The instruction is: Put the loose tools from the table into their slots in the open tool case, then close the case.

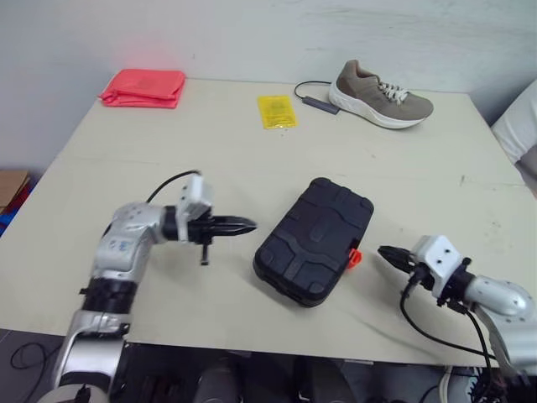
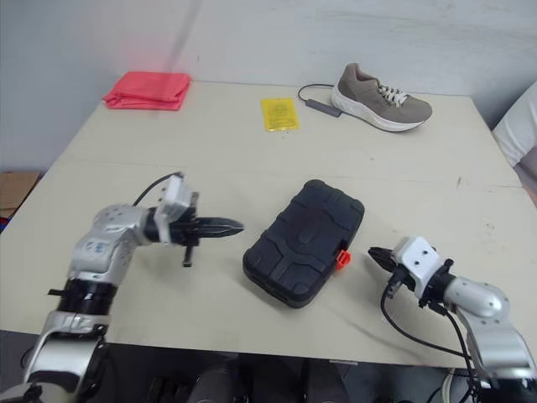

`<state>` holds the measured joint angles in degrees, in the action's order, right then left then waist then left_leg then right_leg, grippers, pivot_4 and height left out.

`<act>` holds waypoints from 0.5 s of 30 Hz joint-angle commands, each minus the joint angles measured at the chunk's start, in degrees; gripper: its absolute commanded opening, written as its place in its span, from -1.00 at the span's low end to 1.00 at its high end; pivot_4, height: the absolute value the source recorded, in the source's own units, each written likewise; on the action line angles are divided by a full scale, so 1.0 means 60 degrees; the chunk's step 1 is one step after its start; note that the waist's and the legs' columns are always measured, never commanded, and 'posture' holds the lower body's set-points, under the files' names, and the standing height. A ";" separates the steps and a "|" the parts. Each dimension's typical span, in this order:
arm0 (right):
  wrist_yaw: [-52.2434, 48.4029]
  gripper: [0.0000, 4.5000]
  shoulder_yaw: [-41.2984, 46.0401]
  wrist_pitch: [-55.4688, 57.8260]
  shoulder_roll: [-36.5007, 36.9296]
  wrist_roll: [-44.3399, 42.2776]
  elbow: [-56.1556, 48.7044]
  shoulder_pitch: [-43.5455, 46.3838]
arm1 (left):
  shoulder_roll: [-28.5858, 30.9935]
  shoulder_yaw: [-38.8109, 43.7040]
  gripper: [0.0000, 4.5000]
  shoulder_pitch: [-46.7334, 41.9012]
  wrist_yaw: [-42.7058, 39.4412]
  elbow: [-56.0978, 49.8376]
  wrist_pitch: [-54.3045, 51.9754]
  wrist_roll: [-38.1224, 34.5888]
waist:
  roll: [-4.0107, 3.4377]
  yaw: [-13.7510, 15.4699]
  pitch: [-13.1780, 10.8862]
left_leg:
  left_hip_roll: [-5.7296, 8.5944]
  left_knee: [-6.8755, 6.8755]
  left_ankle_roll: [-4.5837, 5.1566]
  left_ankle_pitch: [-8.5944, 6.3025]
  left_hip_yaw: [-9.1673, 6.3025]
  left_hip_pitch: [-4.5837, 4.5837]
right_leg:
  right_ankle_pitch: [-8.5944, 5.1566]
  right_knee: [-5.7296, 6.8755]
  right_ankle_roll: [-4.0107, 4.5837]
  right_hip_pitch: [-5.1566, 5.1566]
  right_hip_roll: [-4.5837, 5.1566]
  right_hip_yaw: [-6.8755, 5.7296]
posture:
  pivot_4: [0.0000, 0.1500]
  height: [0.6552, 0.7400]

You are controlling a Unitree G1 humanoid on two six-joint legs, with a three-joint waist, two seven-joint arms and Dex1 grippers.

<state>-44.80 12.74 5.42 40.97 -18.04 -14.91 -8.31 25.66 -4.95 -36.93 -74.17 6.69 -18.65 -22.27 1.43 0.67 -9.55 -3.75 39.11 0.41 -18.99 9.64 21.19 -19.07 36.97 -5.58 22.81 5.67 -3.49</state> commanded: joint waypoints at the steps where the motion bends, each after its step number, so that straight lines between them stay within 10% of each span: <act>1: 0.0414 -0.99 0.0662 0.1105 -0.0085 -0.1016 -0.1900 -0.0438 | -0.0648 -0.0888 -1.00 -0.0593 0.0052 0.0005 0.0273 0.0321 | -0.0007 -0.0074 0.0004 | 0.0001 0.0000 0.0001 0.0000 0.0002 -0.0002 | 0.0000 -0.0001 -0.0001 -0.0001 -0.0002 0.0003 | 1.00 1.00; 15: 0.1160 -0.99 -0.1279 0.1797 -0.0647 0.0202 -0.2121 0.0294 | -0.2745 -0.2614 -1.00 -0.1973 0.2026 0.3808 0.2341 0.3083 | -0.0013 -0.0108 0.0009 | 0.0006 -0.0002 0.0005 -0.0005 -0.0015 0.0000 | -0.0003 -0.0017 0.0005 -0.0002 -0.0017 -0.0008 | 1.00 1.00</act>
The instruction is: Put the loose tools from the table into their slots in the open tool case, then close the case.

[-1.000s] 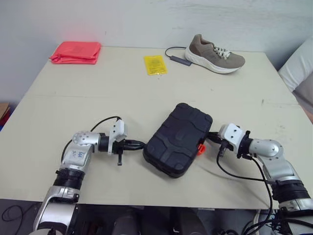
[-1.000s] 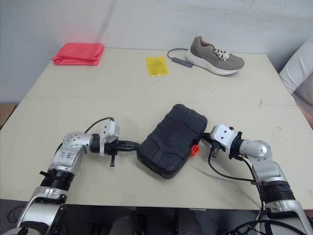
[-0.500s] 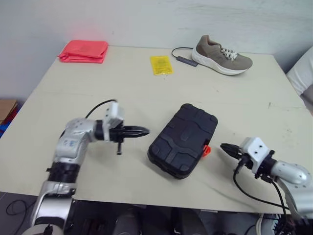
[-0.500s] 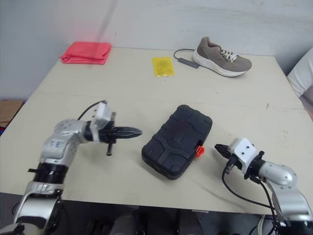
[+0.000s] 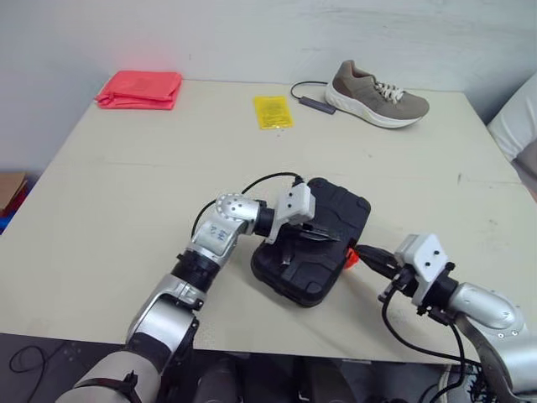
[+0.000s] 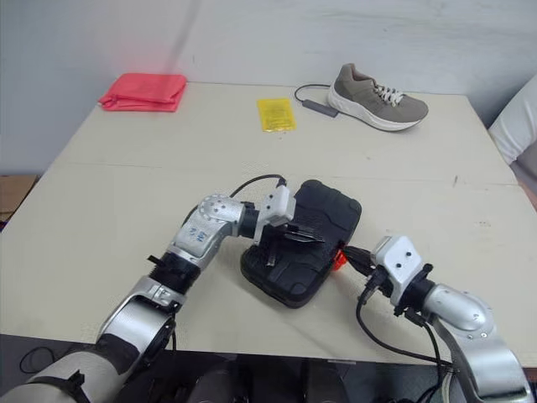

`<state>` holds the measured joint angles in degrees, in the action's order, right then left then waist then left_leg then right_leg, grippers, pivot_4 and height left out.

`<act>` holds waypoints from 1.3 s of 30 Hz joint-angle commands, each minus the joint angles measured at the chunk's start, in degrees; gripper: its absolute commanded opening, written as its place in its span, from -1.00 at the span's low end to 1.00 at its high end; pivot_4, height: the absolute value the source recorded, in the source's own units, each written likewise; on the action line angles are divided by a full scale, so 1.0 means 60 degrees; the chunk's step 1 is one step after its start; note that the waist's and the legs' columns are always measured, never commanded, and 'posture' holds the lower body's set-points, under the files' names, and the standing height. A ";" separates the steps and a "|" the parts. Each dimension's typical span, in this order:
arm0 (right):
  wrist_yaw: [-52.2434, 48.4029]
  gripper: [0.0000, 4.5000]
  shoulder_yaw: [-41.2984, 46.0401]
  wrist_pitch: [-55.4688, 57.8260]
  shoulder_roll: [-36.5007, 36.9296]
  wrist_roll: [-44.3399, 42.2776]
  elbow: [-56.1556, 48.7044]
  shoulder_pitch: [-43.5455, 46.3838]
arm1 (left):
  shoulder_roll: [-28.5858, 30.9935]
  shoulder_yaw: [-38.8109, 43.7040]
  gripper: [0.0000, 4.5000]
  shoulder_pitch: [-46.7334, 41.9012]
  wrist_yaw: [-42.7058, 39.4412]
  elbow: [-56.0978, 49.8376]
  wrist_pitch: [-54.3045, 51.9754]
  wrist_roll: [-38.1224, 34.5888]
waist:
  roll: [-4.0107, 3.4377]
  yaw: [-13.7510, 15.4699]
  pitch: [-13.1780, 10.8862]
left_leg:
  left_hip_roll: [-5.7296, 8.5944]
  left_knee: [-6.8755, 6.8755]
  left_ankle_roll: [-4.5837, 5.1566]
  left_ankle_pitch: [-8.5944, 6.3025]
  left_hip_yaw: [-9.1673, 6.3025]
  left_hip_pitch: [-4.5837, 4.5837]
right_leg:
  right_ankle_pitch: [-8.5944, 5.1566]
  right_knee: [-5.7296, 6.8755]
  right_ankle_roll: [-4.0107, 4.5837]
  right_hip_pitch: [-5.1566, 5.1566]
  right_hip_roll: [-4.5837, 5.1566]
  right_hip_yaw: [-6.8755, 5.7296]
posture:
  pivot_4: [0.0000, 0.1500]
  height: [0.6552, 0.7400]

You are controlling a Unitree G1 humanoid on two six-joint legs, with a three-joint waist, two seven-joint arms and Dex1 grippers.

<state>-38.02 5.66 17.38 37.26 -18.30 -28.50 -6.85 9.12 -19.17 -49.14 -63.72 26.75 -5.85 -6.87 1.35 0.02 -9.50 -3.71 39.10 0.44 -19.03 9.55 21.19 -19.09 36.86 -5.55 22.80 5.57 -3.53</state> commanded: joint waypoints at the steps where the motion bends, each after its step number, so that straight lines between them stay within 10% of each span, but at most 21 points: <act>1: 0.0015 -0.99 -0.0149 -0.0226 -0.0039 0.0313 0.0249 0.0035 | 0.0049 -0.0307 -1.00 0.0087 0.0341 0.0544 0.0243 0.0658 | 0.0000 0.0001 0.0002 | -0.0002 0.0000 0.0002 -0.0001 -0.0004 -0.0001 | 0.0000 -0.0002 0.0000 -0.0005 0.0001 -0.0003 | 1.00 1.00; 14: -0.0491 -0.99 0.0547 -0.0872 -0.0134 -0.0078 0.0873 -0.1510 | 0.0344 -0.0495 -1.00 0.0545 0.0472 0.0469 0.0249 0.0969 | -0.0024 -0.0018 0.0076 | -0.0008 0.0000 0.0013 -0.0005 -0.0035 -0.0025 | 0.0000 -0.0017 0.0000 -0.0052 0.0010 -0.0031 | 1.00 1.00; 39: -0.1164 -0.99 -0.0066 -0.0643 -0.1616 -0.0995 0.2003 0.1134 | 0.0348 -0.1112 -1.00 0.0381 0.0317 0.1025 -0.0095 0.1588 | -0.0073 -0.0075 0.0127 | -0.0017 -0.0006 0.0012 -0.0005 -0.0034 -0.0035 | -0.0004 -0.0009 0.0007 -0.0049 0.0007 -0.0022 | 1.00 1.00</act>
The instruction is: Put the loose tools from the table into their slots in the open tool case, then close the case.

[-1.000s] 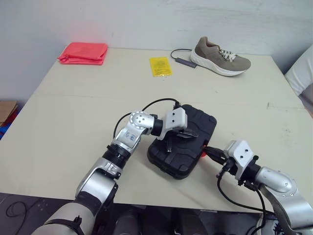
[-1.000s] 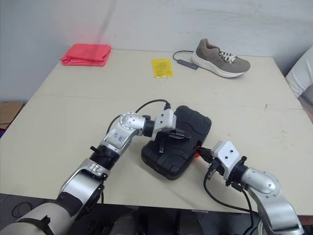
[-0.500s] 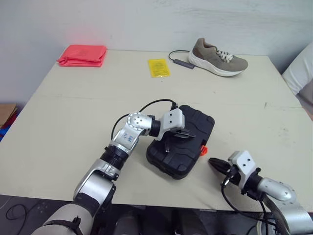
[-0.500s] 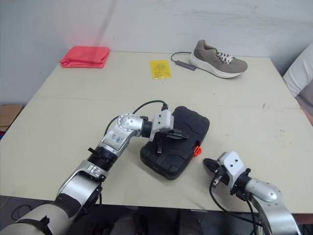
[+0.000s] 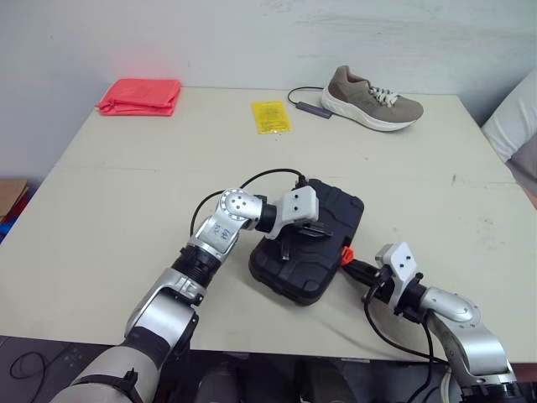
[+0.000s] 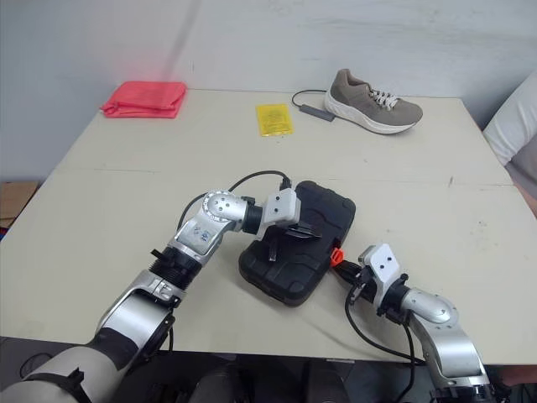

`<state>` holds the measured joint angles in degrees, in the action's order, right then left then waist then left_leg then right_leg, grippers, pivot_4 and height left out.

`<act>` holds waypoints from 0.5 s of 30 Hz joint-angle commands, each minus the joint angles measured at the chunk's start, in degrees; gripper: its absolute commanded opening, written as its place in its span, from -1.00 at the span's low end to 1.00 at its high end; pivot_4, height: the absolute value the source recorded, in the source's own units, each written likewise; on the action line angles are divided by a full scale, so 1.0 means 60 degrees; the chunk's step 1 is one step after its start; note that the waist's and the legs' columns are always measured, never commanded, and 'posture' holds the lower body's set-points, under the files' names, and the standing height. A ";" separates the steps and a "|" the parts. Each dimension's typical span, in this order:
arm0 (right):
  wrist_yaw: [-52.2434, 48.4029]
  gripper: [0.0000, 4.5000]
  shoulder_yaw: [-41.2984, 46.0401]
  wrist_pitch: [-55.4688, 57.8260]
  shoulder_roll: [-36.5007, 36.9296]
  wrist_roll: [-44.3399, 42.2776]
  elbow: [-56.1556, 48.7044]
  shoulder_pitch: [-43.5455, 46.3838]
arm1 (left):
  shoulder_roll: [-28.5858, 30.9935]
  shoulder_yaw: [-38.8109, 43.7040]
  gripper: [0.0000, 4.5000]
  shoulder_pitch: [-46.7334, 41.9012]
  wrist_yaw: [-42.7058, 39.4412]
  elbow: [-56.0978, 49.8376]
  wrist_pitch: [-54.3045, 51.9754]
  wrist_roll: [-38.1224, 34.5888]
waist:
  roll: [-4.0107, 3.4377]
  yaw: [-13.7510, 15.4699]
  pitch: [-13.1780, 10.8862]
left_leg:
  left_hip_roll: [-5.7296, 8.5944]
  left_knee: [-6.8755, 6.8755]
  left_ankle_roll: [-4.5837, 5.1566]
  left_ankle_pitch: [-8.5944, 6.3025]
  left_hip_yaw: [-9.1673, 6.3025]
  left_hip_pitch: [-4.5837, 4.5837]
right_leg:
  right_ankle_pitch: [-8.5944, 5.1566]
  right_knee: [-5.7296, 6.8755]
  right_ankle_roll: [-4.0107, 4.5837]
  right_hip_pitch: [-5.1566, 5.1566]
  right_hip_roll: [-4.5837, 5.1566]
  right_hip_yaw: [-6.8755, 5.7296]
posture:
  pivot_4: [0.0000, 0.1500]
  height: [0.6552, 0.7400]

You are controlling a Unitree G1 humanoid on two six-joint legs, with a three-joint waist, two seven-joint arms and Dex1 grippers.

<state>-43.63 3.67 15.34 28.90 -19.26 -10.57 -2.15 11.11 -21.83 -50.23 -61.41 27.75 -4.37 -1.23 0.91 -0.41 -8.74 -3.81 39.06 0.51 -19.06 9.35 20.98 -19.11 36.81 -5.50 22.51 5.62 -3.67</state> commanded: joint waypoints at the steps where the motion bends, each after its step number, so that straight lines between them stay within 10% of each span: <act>1: -0.0248 -0.99 0.0320 -0.0359 -0.0269 -0.0915 -0.1066 0.0366 | 0.0025 -0.0692 -1.00 0.0613 -0.0103 0.0898 -0.0347 0.0674 | -0.0004 -0.0003 0.0002 | 0.0000 -0.0001 0.0000 0.0000 0.0000 -0.0001 | 0.0000 0.0000 0.0000 0.0000 0.0000 0.0002 | 1.00 1.00; 15: -0.0240 -0.99 0.0314 0.0420 0.0188 -0.1008 -0.1492 0.0606 | 0.0055 -0.0520 -1.00 0.0703 -0.0173 0.1619 0.0016 0.0753 | 0.0008 -0.0167 0.0090 | -0.0010 -0.0025 -0.0011 -0.0007 -0.0018 -0.0023 | -0.0011 -0.0015 0.0019 -0.0024 0.0005 0.0021 | 1.00 1.00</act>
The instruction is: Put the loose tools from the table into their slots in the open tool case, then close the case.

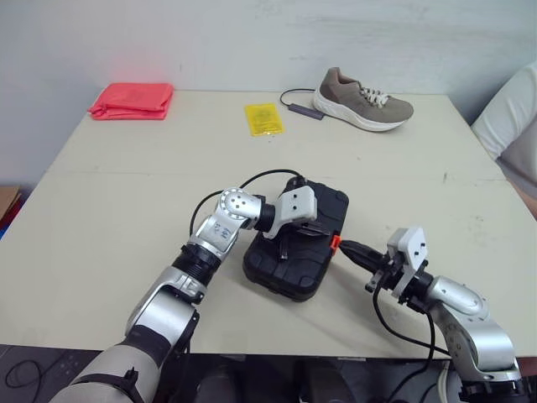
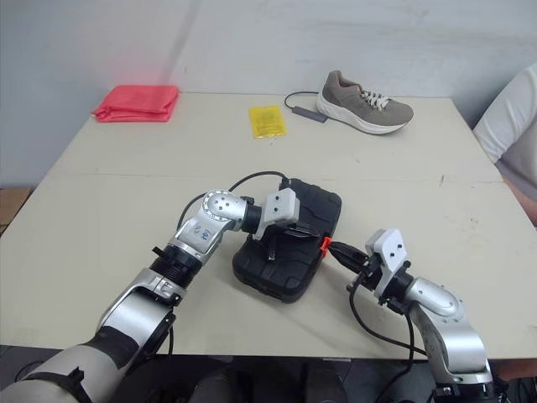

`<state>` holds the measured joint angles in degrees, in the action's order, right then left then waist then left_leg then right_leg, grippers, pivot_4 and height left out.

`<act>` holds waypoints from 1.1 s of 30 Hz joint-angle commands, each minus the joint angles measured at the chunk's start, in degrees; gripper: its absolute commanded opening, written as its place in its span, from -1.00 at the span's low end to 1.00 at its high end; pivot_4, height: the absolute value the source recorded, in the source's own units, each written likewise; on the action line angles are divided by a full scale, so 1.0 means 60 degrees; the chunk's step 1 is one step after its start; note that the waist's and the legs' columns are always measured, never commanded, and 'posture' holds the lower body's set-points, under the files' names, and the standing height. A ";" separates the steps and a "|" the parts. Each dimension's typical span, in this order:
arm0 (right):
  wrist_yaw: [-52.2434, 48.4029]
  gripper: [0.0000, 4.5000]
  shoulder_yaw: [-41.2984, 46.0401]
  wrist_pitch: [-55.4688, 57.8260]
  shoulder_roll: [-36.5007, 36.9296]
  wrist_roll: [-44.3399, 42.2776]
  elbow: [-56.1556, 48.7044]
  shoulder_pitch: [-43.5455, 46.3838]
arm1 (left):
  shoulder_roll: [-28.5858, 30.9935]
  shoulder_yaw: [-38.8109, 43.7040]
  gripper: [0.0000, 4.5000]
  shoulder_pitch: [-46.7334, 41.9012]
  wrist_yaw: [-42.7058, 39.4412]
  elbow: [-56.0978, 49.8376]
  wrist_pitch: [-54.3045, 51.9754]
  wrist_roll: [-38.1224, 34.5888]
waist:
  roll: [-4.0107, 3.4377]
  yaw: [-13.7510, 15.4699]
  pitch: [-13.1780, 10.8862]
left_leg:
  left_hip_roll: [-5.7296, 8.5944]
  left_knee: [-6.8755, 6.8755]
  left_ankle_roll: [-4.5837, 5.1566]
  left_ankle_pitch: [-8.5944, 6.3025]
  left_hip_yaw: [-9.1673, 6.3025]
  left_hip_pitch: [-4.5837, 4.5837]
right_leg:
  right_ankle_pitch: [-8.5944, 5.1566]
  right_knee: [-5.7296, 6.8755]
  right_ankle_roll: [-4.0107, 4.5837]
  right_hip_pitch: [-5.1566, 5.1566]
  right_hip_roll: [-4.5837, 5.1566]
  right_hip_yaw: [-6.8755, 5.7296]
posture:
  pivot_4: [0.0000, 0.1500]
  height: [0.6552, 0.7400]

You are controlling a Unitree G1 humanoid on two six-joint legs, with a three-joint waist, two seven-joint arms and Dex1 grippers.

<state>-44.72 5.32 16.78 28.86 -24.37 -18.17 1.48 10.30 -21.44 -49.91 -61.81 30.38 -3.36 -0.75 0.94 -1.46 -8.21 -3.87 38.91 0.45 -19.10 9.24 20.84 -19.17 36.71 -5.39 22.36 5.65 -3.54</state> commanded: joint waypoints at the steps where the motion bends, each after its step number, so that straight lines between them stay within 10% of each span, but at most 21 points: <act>1: -0.0081 -0.99 0.0058 0.0179 0.0257 -0.0115 -0.0187 -0.0010 | 0.0166 -0.0464 -1.00 0.0642 0.0007 0.1232 0.0020 0.0623 | 0.0006 0.0015 0.0003 | 0.0000 -0.0002 0.0001 -0.0001 -0.0007 0.0002 | 0.0000 -0.0015 0.0000 -0.0006 0.0003 0.0002 | 1.00 1.00; 9: -0.0685 -0.99 0.1948 0.0203 0.1854 -0.0640 -0.0864 -0.0500 | 0.0157 0.2118 -1.00 0.0430 -0.0167 0.0465 0.2965 -0.1728 | -0.0031 -0.0002 -0.0062 | 0.0013 -0.0001 0.0009 -0.0001 -0.0020 0.0050 | 0.0003 -0.0015 -0.0005 0.0024 0.0090 -0.0007 | 1.00 1.00; 18: -0.2934 0.96 0.4143 -0.2416 0.4283 0.0318 0.0604 -0.1152 | 0.4166 0.4012 0.75 0.2186 -0.1106 -0.1820 0.0850 -0.2697 | -0.0005 -0.0022 -0.0197 | 0.0012 -0.0023 -0.0006 0.0009 0.0003 0.0048 | 0.0009 -0.0034 -0.0016 0.0039 0.0000 -0.0061 | 1.00 1.00; 26: -0.3203 1.00 0.4320 -0.3389 0.4858 0.0646 0.2764 -0.0232 | 0.6410 0.5158 0.98 0.3939 -0.0075 -0.0865 0.0651 -0.2056 | 0.0026 0.0080 -0.0235 | 0.0017 -0.0008 0.0010 0.0002 -0.0007 0.0056 | 0.0013 -0.0039 -0.0024 0.0035 0.0068 -0.0052 | 1.00 1.00; 33: -0.2973 1.00 0.3783 -0.3703 0.4669 0.0820 0.3055 0.0171 | 0.6443 0.5551 0.98 0.4479 0.0261 -0.1198 0.0653 -0.2370 | 0.0003 0.0110 -0.0250 | 0.0031 -0.0025 0.0009 0.0003 -0.0003 0.0058 | 0.0012 -0.0033 -0.0021 0.0041 0.0122 -0.0061 | 1.00 1.00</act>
